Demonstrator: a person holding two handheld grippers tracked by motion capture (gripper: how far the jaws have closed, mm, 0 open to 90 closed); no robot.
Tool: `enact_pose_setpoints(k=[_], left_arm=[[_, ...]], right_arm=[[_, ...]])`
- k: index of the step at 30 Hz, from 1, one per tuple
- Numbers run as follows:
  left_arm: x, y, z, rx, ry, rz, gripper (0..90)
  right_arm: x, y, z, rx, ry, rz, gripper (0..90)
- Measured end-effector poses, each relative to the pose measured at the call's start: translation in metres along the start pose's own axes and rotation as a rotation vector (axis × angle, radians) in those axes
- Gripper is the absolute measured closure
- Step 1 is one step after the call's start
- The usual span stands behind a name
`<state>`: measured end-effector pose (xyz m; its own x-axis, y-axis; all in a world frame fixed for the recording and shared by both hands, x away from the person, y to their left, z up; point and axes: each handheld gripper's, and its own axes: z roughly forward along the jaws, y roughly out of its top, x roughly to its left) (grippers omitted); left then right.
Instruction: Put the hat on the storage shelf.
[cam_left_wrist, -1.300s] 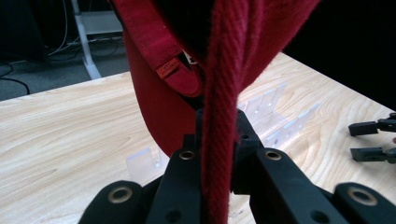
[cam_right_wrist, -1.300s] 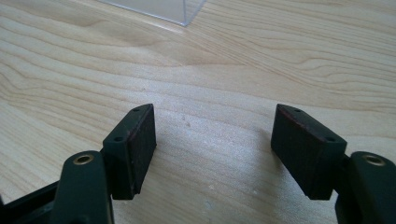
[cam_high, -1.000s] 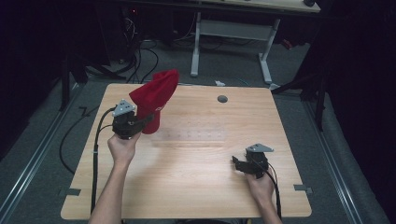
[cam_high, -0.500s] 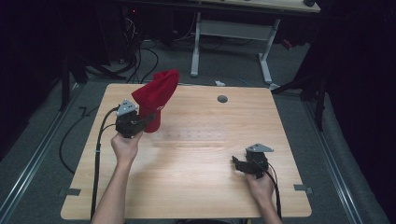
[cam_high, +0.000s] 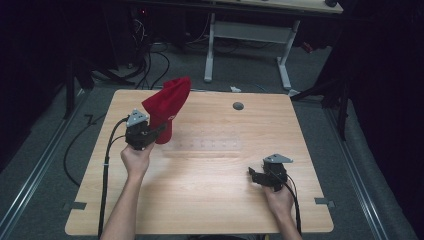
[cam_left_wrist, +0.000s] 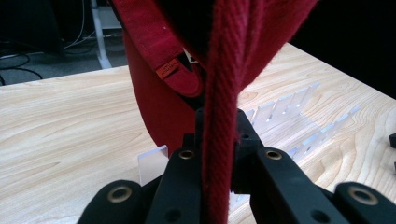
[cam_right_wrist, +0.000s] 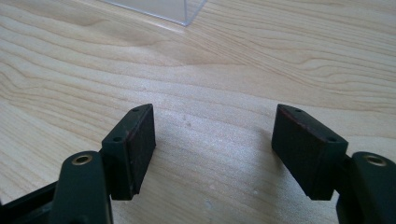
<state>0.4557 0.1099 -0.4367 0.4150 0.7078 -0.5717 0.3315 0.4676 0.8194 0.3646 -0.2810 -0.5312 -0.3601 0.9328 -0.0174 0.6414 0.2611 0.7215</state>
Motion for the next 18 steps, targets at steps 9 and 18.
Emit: enact_pose_setpoints(k=[9,18], left_arm=[[-0.001,-0.004,-0.002,-0.011,0.008,-0.005,84.6],[0.005,-0.012,-0.007,0.017,0.029,-0.004,84.4]], right_arm=[[0.000,0.000,0.000,0.001,0.000,0.001,30.6],[0.000,0.000,0.000,0.001,0.000,0.000,30.6]])
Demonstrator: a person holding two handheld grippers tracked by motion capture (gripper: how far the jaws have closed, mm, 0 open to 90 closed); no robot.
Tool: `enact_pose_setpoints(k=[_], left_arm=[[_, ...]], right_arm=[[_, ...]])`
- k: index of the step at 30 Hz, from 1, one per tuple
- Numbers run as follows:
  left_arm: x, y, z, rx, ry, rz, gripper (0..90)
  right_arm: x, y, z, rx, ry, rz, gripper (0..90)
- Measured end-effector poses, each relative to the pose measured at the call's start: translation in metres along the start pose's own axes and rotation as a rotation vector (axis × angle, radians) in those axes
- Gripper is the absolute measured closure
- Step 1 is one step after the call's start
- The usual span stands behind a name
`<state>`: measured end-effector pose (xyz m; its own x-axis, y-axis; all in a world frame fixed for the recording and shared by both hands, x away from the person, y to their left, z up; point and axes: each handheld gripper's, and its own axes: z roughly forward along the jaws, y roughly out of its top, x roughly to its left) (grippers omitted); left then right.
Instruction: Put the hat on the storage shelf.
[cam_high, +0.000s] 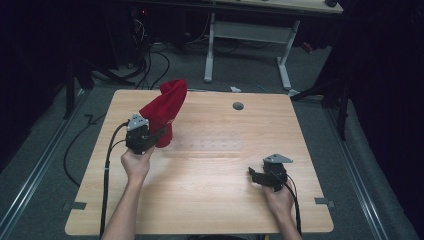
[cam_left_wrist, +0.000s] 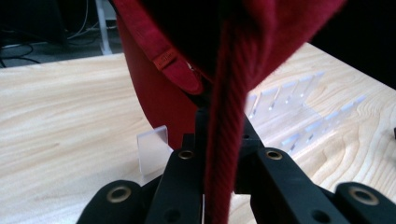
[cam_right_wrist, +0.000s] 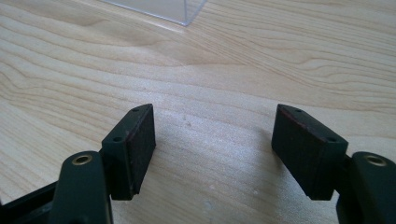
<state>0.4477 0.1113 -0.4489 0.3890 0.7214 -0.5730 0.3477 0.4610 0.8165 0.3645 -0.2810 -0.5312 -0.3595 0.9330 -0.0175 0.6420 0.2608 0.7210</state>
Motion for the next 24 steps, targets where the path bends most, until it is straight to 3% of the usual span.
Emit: enact_pose_setpoints(k=[19,24], left_arm=[[0.0070,-0.0088,-0.0063,0.046,0.025,-0.030,83.8],[0.0079,-0.0088,-0.0091,0.058,0.033,-0.031,77.6]], right_arm=[[0.0000,0.0000,0.0000,0.000,0.000,-0.001,30.6],[0.0000,0.0000,0.0000,0.000,0.000,0.000,30.6]])
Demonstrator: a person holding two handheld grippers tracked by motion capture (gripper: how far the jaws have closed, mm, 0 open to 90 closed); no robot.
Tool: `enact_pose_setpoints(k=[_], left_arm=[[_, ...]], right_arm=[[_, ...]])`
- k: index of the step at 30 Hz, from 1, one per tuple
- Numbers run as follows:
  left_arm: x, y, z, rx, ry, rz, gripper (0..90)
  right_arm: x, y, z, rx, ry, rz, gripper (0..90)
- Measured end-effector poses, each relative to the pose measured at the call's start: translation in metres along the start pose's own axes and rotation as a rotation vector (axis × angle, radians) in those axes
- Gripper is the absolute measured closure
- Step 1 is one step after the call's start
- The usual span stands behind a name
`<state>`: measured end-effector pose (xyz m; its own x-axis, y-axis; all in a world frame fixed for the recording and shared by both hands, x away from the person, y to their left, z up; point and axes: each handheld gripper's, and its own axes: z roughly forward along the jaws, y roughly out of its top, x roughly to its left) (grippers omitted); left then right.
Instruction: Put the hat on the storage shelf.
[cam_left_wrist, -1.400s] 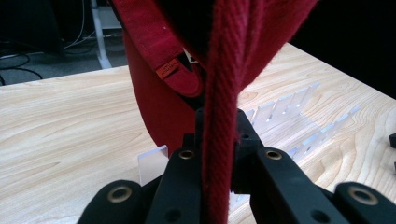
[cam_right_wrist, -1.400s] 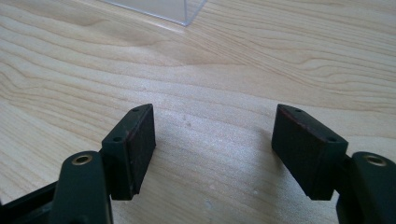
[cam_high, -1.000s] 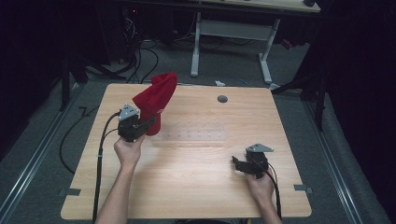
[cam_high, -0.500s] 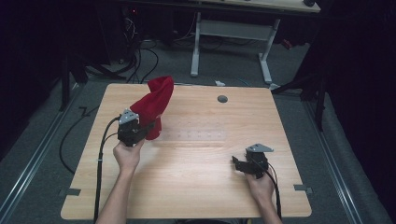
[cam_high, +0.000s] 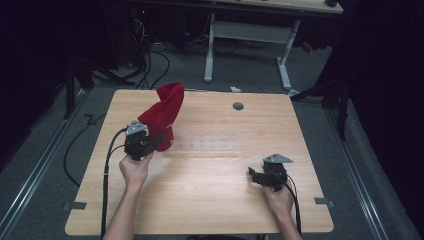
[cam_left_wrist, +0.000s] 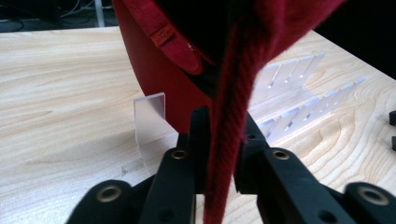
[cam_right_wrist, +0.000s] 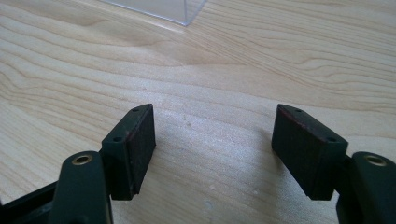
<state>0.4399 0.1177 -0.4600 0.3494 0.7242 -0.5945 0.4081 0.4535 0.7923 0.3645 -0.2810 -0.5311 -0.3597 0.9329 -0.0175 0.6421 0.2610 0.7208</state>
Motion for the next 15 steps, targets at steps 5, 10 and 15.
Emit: enact_pose_setpoints(k=[5,10,15], left_arm=[[-0.001,0.002,-0.003,0.003,0.007,-0.006,69.3],[-0.003,0.005,-0.008,-0.005,0.021,-0.006,56.2],[0.000,0.006,-0.014,-0.026,0.038,-0.017,48.6]], right_arm=[[0.000,0.000,0.000,0.000,0.000,0.000,30.6],[0.000,0.000,0.000,0.000,0.000,0.000,30.6],[0.000,0.000,0.000,0.000,0.000,0.001,30.6]])
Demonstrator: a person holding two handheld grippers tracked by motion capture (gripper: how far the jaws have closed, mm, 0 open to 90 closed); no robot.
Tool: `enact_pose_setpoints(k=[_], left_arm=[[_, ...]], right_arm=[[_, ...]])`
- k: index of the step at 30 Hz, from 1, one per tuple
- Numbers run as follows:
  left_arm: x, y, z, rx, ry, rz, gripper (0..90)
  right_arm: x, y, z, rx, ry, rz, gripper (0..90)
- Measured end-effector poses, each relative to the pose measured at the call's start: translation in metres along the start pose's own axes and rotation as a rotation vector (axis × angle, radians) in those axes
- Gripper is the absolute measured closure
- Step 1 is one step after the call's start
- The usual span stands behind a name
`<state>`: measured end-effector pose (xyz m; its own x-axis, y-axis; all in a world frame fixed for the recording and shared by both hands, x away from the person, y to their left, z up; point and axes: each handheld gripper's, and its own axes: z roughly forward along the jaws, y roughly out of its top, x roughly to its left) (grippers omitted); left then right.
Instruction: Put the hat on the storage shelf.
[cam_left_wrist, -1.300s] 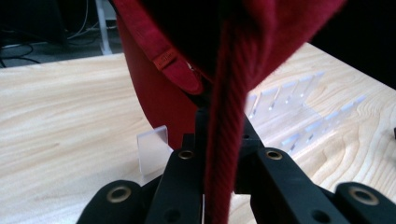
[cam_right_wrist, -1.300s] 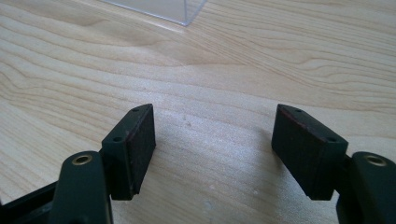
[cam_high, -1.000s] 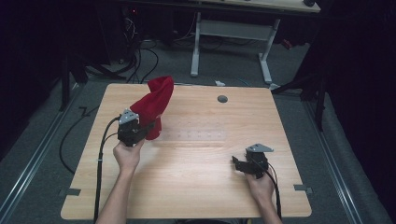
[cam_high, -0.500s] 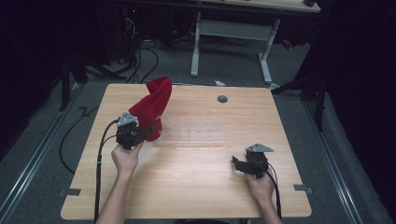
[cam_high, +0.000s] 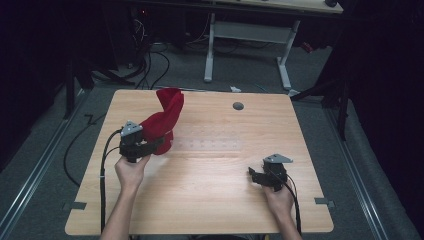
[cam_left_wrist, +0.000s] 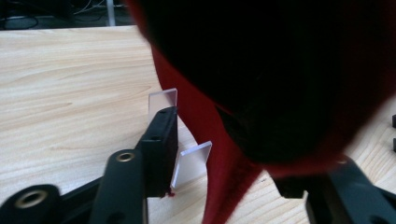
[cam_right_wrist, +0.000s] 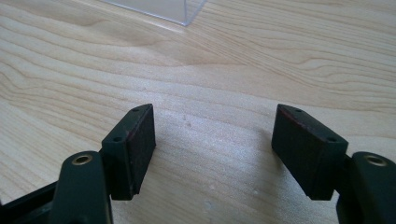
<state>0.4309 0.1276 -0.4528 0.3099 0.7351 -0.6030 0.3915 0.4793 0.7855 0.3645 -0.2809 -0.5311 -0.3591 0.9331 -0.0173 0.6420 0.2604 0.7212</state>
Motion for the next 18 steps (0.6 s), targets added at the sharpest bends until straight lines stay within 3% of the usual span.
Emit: enact_pose_setpoints(k=[18], left_arm=[[0.007,-0.007,-0.022,-0.009,0.034,0.019,40.4]], right_arm=[[0.000,0.000,0.000,0.001,0.001,-0.002,30.6]])
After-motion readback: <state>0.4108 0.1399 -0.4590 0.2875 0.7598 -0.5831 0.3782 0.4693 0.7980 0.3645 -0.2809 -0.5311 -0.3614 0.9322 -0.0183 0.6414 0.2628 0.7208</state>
